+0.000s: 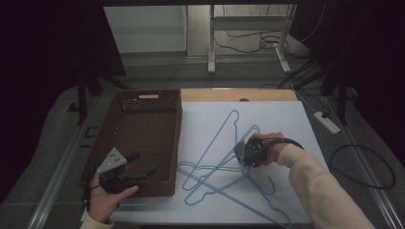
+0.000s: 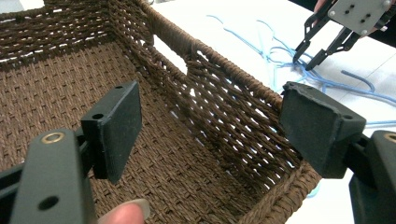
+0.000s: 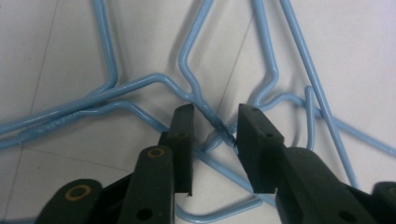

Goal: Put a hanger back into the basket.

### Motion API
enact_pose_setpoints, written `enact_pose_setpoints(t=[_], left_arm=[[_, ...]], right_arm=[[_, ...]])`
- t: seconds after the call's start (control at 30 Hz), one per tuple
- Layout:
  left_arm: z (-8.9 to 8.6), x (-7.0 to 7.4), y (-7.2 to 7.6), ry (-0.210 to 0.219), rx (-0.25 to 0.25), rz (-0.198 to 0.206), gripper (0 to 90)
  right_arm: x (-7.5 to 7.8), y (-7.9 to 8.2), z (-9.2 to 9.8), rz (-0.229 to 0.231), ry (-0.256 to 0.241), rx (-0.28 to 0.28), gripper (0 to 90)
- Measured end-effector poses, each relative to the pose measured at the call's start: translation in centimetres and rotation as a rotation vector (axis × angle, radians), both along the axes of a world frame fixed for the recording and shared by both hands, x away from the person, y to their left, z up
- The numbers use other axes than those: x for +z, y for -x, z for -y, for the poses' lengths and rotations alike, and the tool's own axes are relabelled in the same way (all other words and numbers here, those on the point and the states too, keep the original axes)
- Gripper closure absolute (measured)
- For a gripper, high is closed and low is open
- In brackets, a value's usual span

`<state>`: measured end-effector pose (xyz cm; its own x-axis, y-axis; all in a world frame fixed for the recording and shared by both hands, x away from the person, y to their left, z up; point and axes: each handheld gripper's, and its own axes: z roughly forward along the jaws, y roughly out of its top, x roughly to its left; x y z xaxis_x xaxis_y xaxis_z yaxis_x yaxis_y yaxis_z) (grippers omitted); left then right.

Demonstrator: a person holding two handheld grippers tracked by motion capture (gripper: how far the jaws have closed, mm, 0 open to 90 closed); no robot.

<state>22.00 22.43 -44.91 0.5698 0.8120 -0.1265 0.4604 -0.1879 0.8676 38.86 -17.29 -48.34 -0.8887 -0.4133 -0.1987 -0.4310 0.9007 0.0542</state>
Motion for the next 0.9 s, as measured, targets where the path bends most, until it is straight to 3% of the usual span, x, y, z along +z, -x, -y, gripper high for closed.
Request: enact_pose_setpoints(t=[0.3,0.53,0.63,0.77,0.8,0.9], left_arm=[[-0.1,0.1,0.0,0.001,0.001,0.000,22.4],[-0.1,0.1,0.0,0.002,0.001,0.003,22.4],[-0.1,0.1,0.1,0.002,0.003,0.004,22.4],[-0.1,0.1,0.1,0.003,0.003,0.004,22.4],[-0.1,0.2,0.1,0.003,0.002,0.005,22.5],[0.0,0.3,0.2,0.004,0.001,0.010,22.5]], right_arm=[[-0.3,-0.4,-0.4,0.007,0.049,0.105,73.9],[-0.1,-0.4,-0.3,0.004,0.065,0.138,81.0],[0.5,-0.2,0.1,-0.019,0.057,0.126,85.1],[1.5,0.0,0.6,-0.015,0.014,0.089,85.1],[2.4,0.3,1.1,-0.011,-0.023,0.059,85.8],[3.2,0.7,1.5,-0.017,-0.038,0.027,86.0]])
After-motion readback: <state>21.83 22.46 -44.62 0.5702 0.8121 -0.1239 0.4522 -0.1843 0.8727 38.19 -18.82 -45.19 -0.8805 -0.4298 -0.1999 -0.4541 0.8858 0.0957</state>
